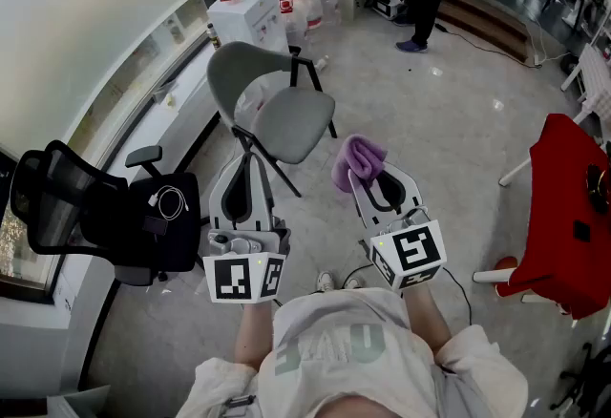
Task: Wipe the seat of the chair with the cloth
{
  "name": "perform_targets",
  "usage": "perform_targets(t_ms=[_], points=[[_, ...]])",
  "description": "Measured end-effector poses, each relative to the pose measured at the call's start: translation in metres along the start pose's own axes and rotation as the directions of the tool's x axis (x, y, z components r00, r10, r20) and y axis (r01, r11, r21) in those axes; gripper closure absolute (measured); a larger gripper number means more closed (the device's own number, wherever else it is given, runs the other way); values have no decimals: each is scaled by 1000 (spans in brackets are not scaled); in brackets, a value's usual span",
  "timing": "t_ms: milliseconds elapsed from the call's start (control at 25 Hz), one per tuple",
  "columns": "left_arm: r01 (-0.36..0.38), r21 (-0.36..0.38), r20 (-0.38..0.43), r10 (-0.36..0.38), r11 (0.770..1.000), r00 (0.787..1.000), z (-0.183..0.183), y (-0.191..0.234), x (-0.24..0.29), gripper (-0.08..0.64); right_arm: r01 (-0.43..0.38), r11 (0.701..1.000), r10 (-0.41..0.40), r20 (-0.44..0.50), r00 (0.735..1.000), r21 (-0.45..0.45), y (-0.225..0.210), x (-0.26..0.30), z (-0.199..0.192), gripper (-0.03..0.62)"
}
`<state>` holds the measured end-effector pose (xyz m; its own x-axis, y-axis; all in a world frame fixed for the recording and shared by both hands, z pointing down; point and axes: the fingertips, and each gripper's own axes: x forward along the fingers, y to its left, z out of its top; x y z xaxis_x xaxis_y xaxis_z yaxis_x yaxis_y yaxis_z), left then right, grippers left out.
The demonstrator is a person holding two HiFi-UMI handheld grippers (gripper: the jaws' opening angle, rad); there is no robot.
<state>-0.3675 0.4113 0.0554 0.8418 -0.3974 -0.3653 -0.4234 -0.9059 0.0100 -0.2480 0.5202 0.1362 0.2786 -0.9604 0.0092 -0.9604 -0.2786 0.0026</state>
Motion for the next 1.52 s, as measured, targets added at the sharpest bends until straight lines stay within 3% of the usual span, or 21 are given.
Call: perform_targets(t_ms=[400, 1040, 1520], points=[[-12, 13, -8, 12, 1000, 1000, -2, 6, -1, 548, -29, 999, 29, 6, 1000, -15, 6, 6, 1, 497], [-61, 23, -29, 61, 998, 998, -17, -13, 9, 548, -58, 998, 58, -4, 998, 19, -29, 0, -14, 497], [-69, -1, -75, 68, 998, 995, -66, -21, 39, 548, -32, 998, 34, -51, 998, 48, -81, 14, -47, 497]])
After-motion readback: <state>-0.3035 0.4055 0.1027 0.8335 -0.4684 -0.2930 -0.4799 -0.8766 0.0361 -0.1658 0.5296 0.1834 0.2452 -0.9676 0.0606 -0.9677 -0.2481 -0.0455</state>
